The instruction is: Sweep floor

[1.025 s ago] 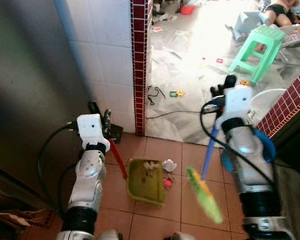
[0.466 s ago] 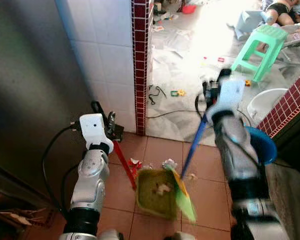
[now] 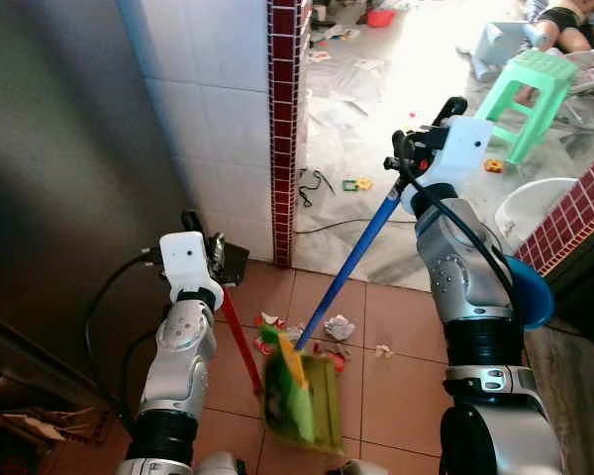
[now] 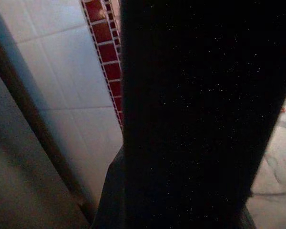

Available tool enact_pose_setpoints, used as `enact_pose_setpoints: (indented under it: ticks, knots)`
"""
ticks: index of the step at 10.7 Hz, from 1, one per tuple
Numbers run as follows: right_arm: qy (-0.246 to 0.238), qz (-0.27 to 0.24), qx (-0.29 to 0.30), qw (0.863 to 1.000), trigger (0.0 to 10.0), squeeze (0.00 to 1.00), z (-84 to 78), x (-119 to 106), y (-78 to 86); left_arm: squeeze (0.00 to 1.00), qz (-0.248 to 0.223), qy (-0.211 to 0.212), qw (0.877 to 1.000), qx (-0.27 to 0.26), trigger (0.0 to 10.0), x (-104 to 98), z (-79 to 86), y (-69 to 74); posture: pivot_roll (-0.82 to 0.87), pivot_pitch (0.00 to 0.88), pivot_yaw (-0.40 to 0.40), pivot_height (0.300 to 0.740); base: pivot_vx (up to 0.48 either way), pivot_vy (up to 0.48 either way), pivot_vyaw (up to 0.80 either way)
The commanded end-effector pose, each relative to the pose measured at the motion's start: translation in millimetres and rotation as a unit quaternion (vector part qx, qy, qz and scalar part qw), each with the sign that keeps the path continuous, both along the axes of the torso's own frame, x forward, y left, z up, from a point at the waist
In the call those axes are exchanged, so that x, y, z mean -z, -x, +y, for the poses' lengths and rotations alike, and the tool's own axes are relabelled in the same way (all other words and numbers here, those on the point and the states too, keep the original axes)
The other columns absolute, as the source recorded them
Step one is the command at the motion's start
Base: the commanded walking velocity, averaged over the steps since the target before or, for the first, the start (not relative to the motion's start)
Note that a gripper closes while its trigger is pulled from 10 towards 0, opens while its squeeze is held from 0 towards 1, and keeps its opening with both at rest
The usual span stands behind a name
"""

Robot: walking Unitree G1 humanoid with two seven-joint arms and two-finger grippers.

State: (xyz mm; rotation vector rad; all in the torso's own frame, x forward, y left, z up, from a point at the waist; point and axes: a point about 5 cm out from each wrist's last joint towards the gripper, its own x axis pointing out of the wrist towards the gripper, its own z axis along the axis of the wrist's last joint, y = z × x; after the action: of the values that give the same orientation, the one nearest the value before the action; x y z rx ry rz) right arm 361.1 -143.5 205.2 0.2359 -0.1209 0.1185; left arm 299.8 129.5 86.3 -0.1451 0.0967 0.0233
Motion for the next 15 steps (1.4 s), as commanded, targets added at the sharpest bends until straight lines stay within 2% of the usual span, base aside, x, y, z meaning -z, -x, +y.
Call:
enact_pose_setpoints:
  ticks: [1,4,6,7,9,10,11,12,13,14,15]
  knots:
    - [-0.015,-0.024,0.006,1.000,10.0,0.00,-5.6,-19,-2.9,0.00,-0.019,0.007,1.000,-0.008,10.0,-12,-1.8,-6.9,-0.08,0.000,0.017,0.740,0.000,0.000,0.00]
    - [0.032,-0.049,-0.042,0.997,10.0,0.00,-11.2,-27,-4.0,0.00,0.001,0.026,1.000,-0.016,10.0,-8,4.5,-6.9,-0.08,0.000,0.035,0.740,0.000,0.000,0.00]
    - [0.030,-0.107,-0.123,0.986,10.0,0.00,1.9,-56,-4.9,0.00,0.008,0.018,1.000,-0.008,10.0,-6,4.5,-6.2,-0.08,0.000,0.048,0.740,0.000,0.000,0.00]
    - [0.036,-0.142,-0.130,0.981,10.0,0.00,3.6,-75,-6.6,0.00,0.010,0.025,1.000,-0.002,10.0,-7,2.9,-6.2,-0.08,0.000,0.048,0.740,0.000,0.000,0.00]
    - [0.027,-0.203,-0.107,0.973,10.0,0.00,-1.8,-109,-6.6,0.00,0.022,0.035,0.999,0.003,10.0,-5,2.1,-4.0,-0.08,0.000,0.045,0.740,0.000,0.000,0.00]
    - [0.017,-0.209,-0.091,0.974,10.0,0.00,-7.5,-114,-6.8,0.00,0.019,0.029,0.999,0.005,10.0,-5,2.1,-3.4,-0.08,0.000,0.040,0.740,0.000,0.000,0.00]
    - [0.015,-0.206,-0.061,0.977,10.0,0.00,-18.7,-110,-7.0,0.00,0.018,0.023,1.000,0.002,10.0,-6,3.4,-3.0,-0.08,0.000,0.036,0.740,0.000,0.000,0.00]
    - [0.036,-0.193,-0.027,0.980,10.0,0.00,-33.6,-92,-4.1,0.00,0.003,0.015,1.000,0.004,10.0,-9,4.4,-2.3,-0.07,0.000,0.026,0.740,0.000,0.000,0.00]
    - [0.060,-0.154,0.013,0.986,10.0,0.00,-48.3,-56,6.0,0.00,-0.002,0.013,1.000,-0.004,10.0,-10,8.8,-0.2,-0.07,0.000,0.023,0.740,0.000,0.000,0.00]
    - [0.063,-0.146,0.019,0.987,10.0,0.00,-50.5,-48,8.8,0.00,-0.003,0.014,1.000,-0.004,10.0,-11,9.5,0.5,-0.07,0.000,0.023,0.740,0.000,0.000,0.00]
    - [0.124,-0.101,0.063,0.985,10.0,0.00,-55.8,-1,31.7,0.00,-0.029,0.005,1.000,0.007,10.0,-20,12.1,5.2,-0.07,0.000,0.024,0.740,0.000,0.000,0.00]
